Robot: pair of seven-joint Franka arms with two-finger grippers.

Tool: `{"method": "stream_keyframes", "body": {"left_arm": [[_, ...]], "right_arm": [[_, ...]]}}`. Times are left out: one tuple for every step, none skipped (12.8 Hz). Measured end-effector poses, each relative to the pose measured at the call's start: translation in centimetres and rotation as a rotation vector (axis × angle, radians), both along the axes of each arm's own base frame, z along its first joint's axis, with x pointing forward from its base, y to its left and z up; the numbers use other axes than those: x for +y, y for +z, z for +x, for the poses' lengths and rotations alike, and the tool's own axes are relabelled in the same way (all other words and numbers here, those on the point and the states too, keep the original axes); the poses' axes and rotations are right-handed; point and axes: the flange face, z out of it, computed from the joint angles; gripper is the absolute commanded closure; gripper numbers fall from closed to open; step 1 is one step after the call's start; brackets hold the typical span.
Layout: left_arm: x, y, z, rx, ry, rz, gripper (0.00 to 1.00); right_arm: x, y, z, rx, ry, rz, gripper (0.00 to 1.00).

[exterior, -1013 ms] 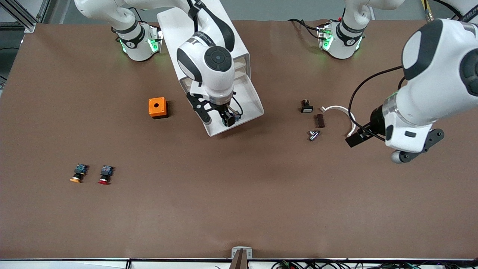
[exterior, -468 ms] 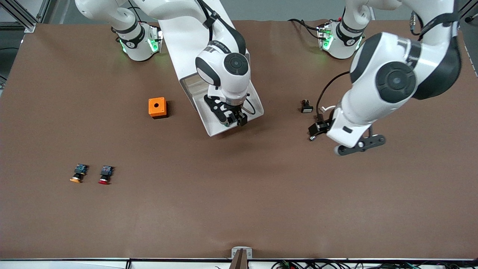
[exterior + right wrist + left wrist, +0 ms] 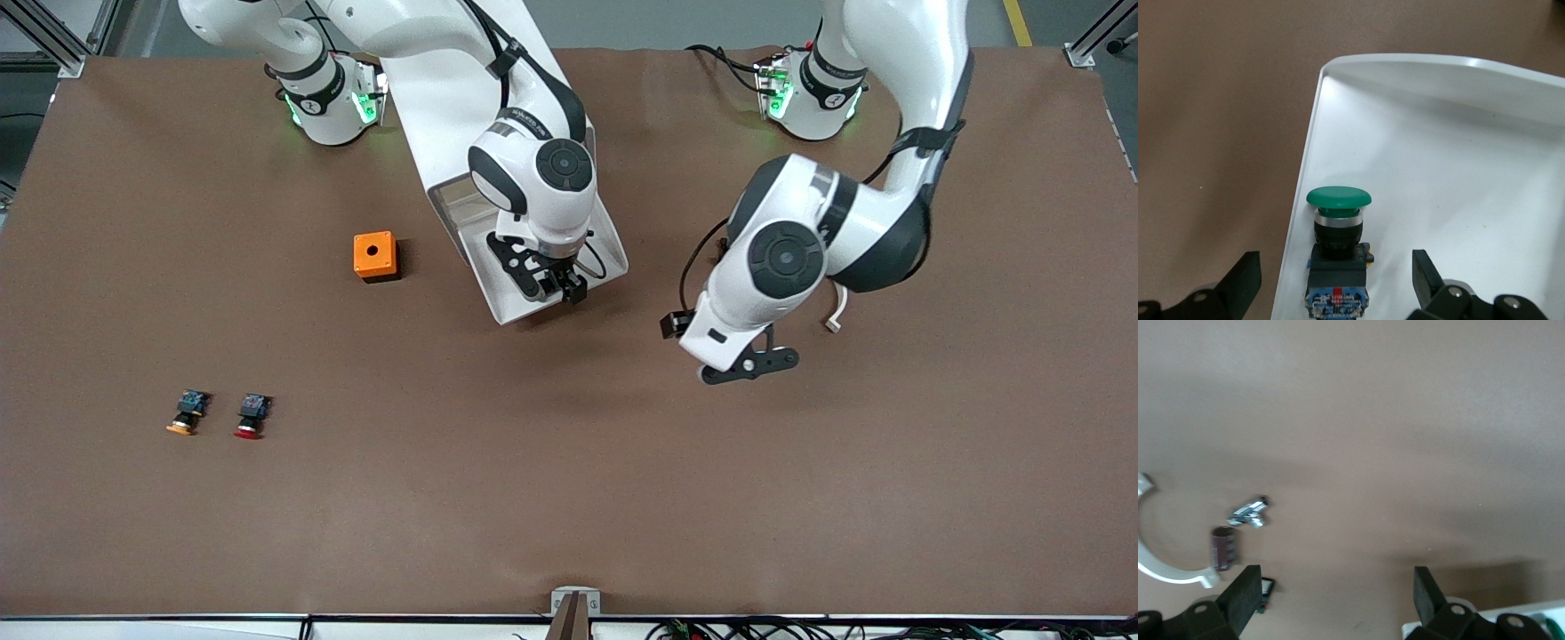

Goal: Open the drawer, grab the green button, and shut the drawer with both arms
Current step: 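Lift the green button with the right gripper while the left gripper closes the drawer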

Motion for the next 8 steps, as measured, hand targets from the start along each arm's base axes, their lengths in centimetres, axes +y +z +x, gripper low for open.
{"method": "stream_keyframes", "body": {"left_arm": [[-1.2, -1.5, -0.4, 0.008, -0.001, 0.005, 0.0], [-2.1, -2.8, -0.8, 0.023, 0.005, 0.001, 0.0], [-2.7, -4.0, -1.1, 0.051, 0.022, -0.025, 0.0], [-3.0, -5.2, -1.2, 0.083, 0.044, -0.051, 0.0], [-3.1, -6.3, -1.2, 0.107, 0.058, -0.064, 0.0], [-3.2, -7.4, -1.2, 0.122, 0.065, -0.069, 0.0], [-3.4, -8.3, -1.3, 0.135, 0.071, -0.074, 0.0], [-3.7, -9.2, -1.4, 0.148, 0.081, -0.086, 0.0]], "right_arm": [[0.1, -0.2, -0.1, 0.002, 0.002, -0.003, 0.0], [0.2, -0.5, -0.2, 0.004, 0.004, -0.004, 0.0], [0.3, -0.6, -0.3, 0.004, 0.006, -0.004, 0.0], [0.4, -0.6, -0.4, 0.001, 0.006, 0.0, 0.0], [0.5, -0.6, -0.4, -0.002, 0.004, 0.003, 0.1], [0.7, -0.7, -0.6, -0.004, 0.003, 0.005, 0.18], [0.9, -0.8, -0.8, -0.004, 0.002, 0.005, 0.27], [1.1, -1.0, -1.0, -0.004, 0.002, 0.004, 0.45]]}}
